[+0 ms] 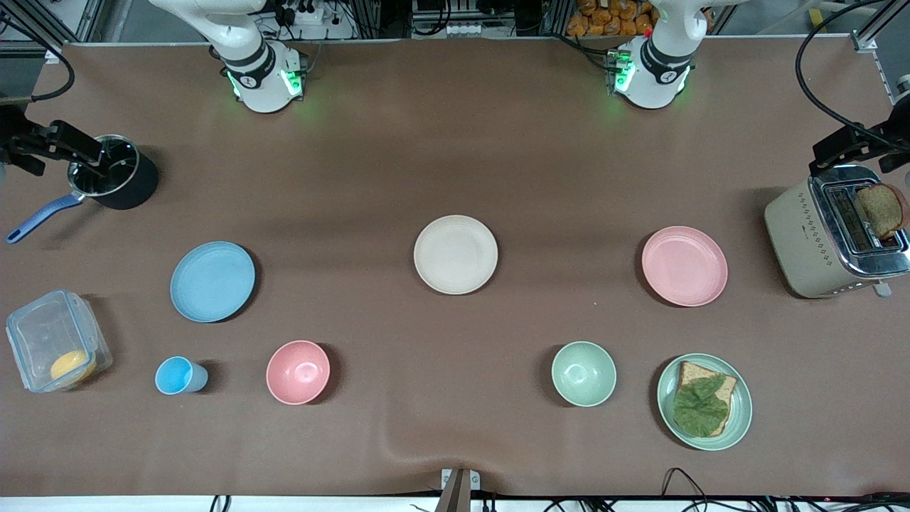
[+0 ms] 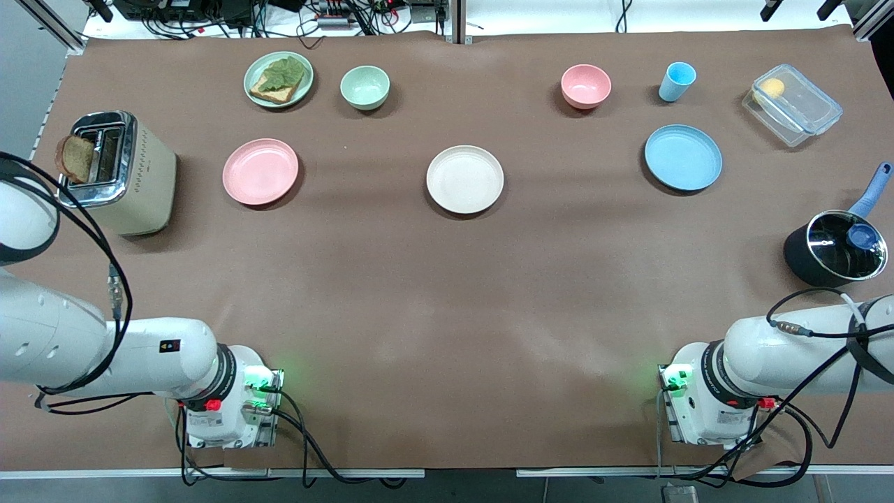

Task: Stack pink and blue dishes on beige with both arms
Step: 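Reach the left gripper to the pink plate while the right gripper reaches the blue plate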

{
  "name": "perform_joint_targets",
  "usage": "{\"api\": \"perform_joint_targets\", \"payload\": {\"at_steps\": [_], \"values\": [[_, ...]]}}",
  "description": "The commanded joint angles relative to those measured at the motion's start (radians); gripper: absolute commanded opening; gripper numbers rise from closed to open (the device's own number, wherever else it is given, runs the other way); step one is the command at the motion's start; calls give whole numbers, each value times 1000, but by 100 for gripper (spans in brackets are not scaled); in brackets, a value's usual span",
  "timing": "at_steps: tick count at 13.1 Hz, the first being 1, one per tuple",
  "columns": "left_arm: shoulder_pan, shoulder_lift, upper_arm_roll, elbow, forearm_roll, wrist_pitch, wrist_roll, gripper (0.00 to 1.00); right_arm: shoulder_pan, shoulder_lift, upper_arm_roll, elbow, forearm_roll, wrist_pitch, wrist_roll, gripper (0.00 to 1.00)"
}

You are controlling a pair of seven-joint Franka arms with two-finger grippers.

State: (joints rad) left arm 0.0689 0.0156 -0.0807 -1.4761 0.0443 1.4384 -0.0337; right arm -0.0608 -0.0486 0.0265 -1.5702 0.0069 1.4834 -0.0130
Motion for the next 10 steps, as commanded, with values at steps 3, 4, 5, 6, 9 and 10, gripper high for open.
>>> {"api": "perform_joint_targets", "payload": {"at_steps": [3,4,5,6,9,10], "values": [[2,0,2,-13,-18,-6,0,100,6,-20,-2,-21,-4,0,5,100],[3,15,2,-15,-17,-1,-2,100,6,-20,-2,-21,-4,0,5,100],[8,33,2,-24,-15,11,-2,100,6,-20,-2,-21,-4,0,5,100],[8,53,2,-35,-12,16,-3,100,6,-19,-2,-19,-2,0,5,100],[40,80,4,-187,-4,190,-3,100,-1,-5,-5,-13,4,1,2,100],[49,80,4,-250,-3,258,-3,100,-5,15,-5,-11,4,0,-2,100]]}}
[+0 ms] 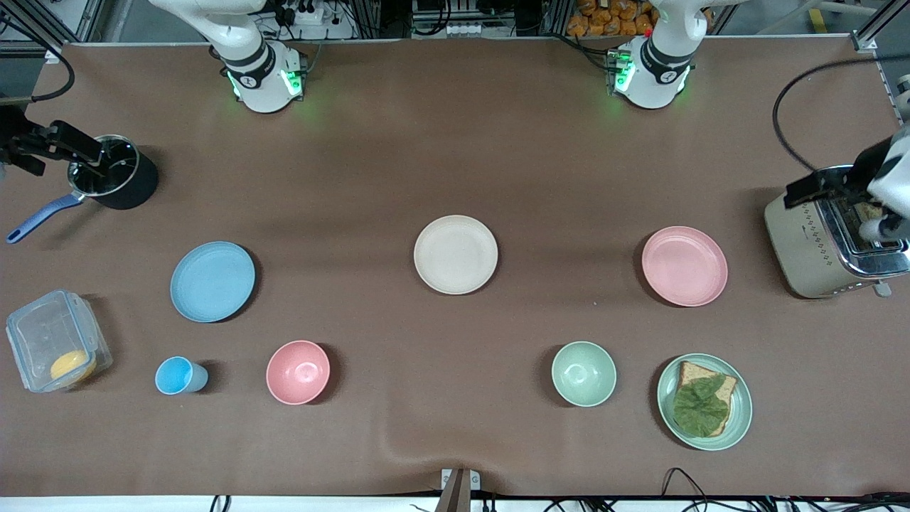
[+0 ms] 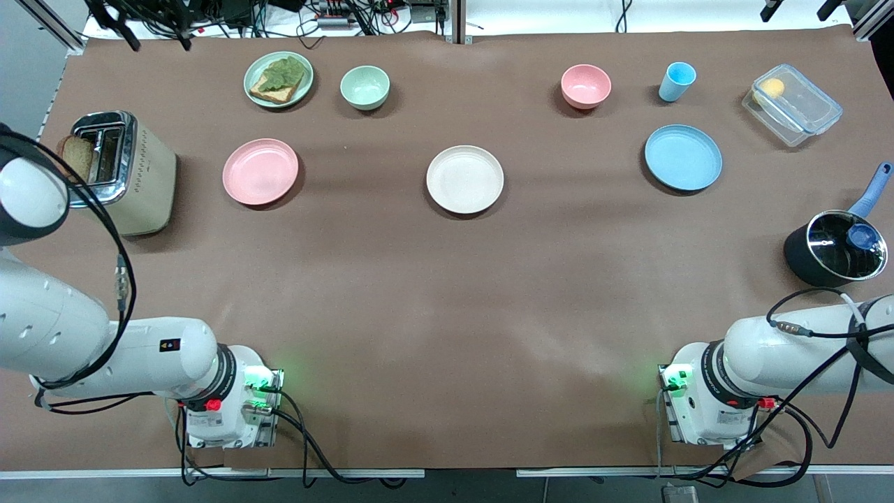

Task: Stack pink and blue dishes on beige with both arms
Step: 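Reach the left gripper to the pink plate while the right gripper reaches the blue plate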

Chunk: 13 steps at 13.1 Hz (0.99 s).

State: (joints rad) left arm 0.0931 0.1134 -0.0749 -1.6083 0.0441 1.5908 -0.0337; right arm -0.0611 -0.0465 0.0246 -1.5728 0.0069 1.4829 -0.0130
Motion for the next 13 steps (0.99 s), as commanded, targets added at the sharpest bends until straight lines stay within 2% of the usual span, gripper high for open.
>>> {"api": "perform_joint_targets", "payload": {"at_steps": [1,4,6,13], "values": [[43,-14,-2,-174,-1,170,-3,100,-5,23,-3,-10,4,0,-4,100],[108,-9,-3,-391,-1,444,0,100,3,31,-3,-10,4,-1,-5,100],[111,17,-3,-462,-9,527,0,100,4,95,-3,-6,2,-44,-5,100],[140,178,-5,-487,-20,627,1,100,-14,177,-5,-9,-5,-122,-7,100]]}}
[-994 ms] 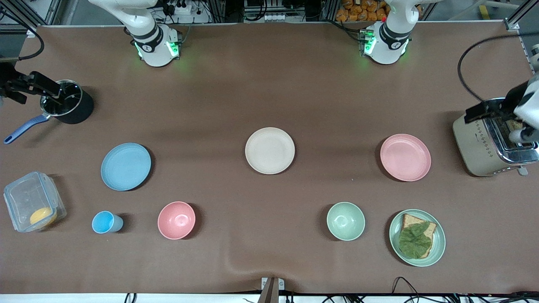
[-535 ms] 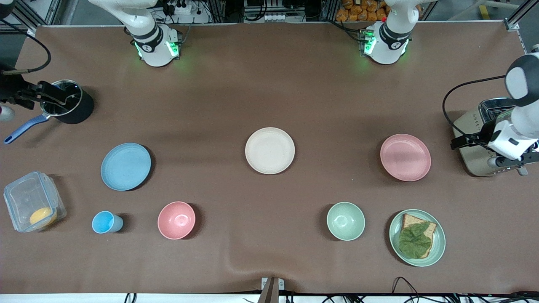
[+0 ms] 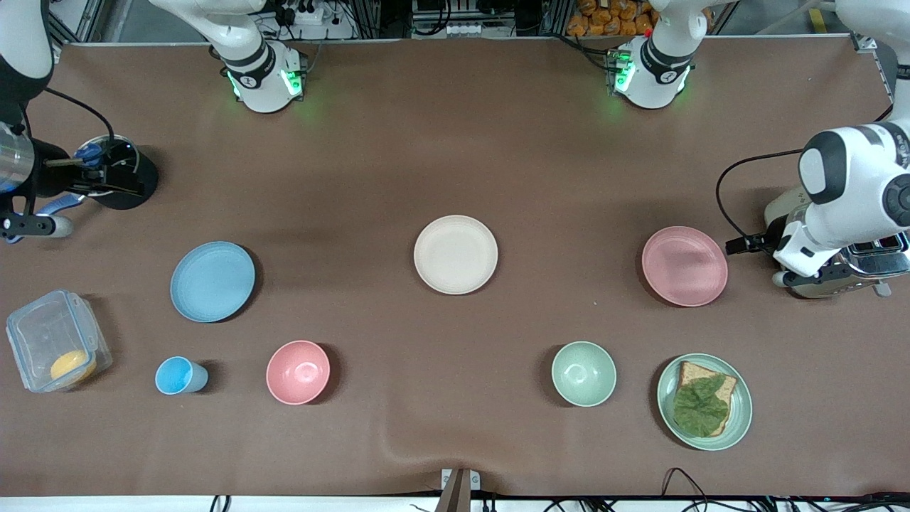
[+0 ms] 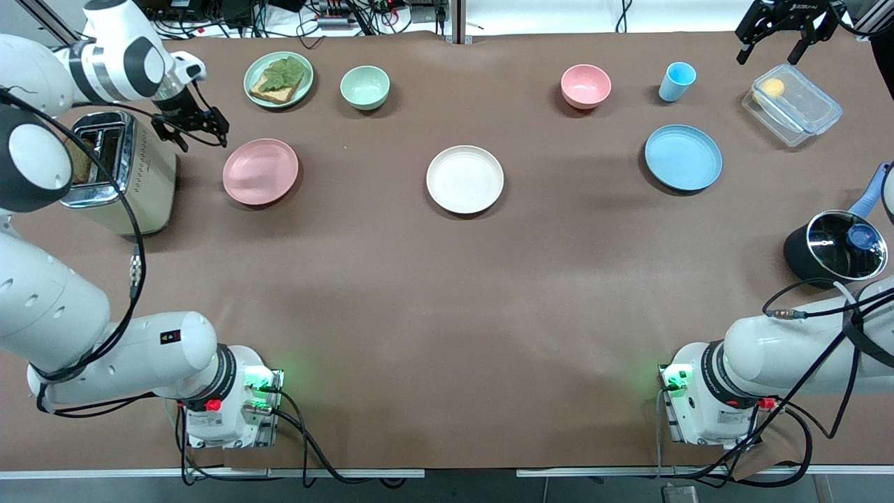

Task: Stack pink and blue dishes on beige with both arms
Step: 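Reach the left gripper to the pink plate while the right gripper reaches the blue plate, then grasp the pink plate rim with the left gripper while the right gripper lowers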

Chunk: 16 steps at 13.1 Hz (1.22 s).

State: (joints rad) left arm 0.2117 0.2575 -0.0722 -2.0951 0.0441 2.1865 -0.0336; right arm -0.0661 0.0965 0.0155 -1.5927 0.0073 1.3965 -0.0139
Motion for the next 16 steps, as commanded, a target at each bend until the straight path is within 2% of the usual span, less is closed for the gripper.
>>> {"api": "perform_joint_targets", "payload": {"at_steps": [1,5,7,9,10,13,16], "values": [[21,48,-8,-9,-32,39,1,98,-11,43,3,11,-15,-40,-6,100],[21,101,-8,-37,-44,133,26,94,-40,155,0,-50,-15,120,8,100],[26,118,-6,-39,-44,156,29,94,-102,184,1,-162,-12,296,-3,100],[23,129,-6,-37,-41,164,30,86,-141,247,1,-246,-12,494,-79,100],[23,140,-6,-34,-37,165,30,84,-152,279,1,-259,-12,563,-118,100],[24,158,-6,-34,-33,190,34,78,-193,350,0,-259,-13,655,-144,100],[24,172,-6,-31,-33,193,34,63,-201,422,0,-262,-12,731,-146,100]]}}
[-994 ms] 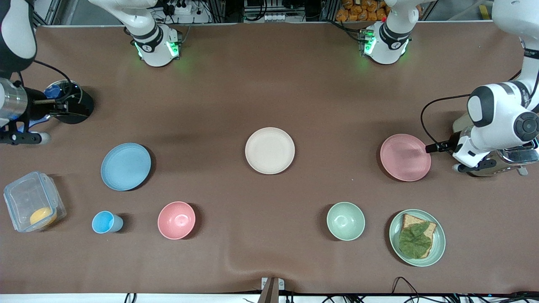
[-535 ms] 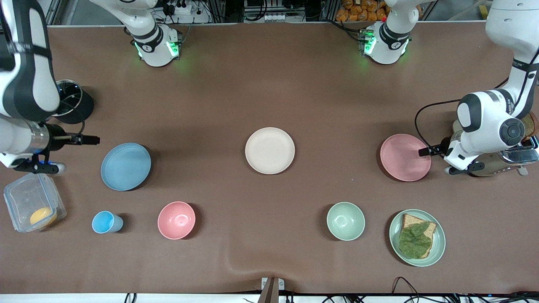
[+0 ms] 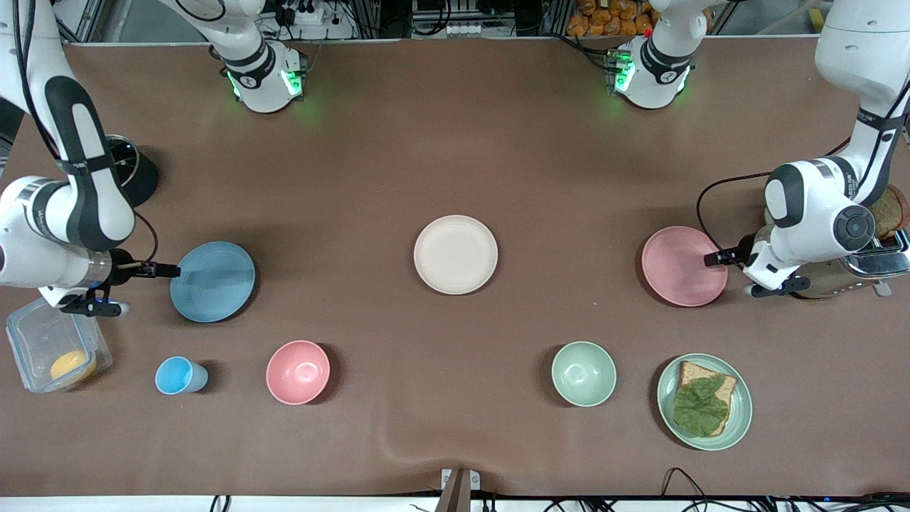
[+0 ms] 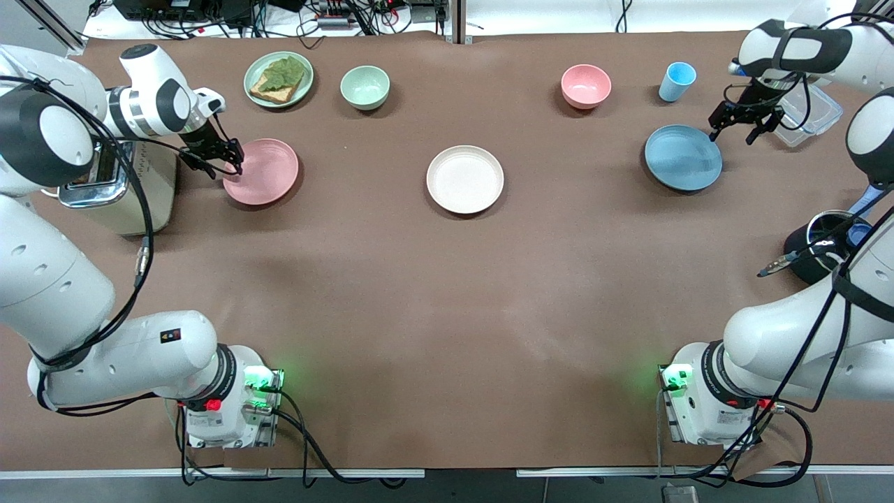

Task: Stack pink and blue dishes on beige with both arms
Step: 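Grasp the pink plate rim with the left gripper while the right gripper lowers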

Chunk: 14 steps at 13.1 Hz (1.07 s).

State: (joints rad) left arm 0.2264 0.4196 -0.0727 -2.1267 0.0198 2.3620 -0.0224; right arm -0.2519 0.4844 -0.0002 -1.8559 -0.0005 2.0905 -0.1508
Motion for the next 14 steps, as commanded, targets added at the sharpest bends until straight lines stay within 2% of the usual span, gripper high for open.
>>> {"api": "perform_joint_targets", "payload": {"at_steps": [1,2,4,5,7,11,14], "values": [[10,11,-6,1,-9,17,22,57,-21,46,17,-2,-4,48,-10,100],[8,11,-6,2,-9,17,22,49,-23,49,16,-2,-4,49,-13,100],[7,11,-6,2,-9,17,22,13,-10,46,16,-31,-6,81,-15,100],[8,11,-6,4,-9,17,22,0,-12,43,16,-54,-6,120,-16,100],[10,11,-6,2,-9,16,30,0,-17,39,16,-97,-7,190,-18,100],[11,11,-7,4,-9,16,36,0,-17,45,16,-98,-10,194,-21,100],[13,-34,-10,4,-24,-28,152,0,-26,51,16,-95,-16,194,-29,100]]}}
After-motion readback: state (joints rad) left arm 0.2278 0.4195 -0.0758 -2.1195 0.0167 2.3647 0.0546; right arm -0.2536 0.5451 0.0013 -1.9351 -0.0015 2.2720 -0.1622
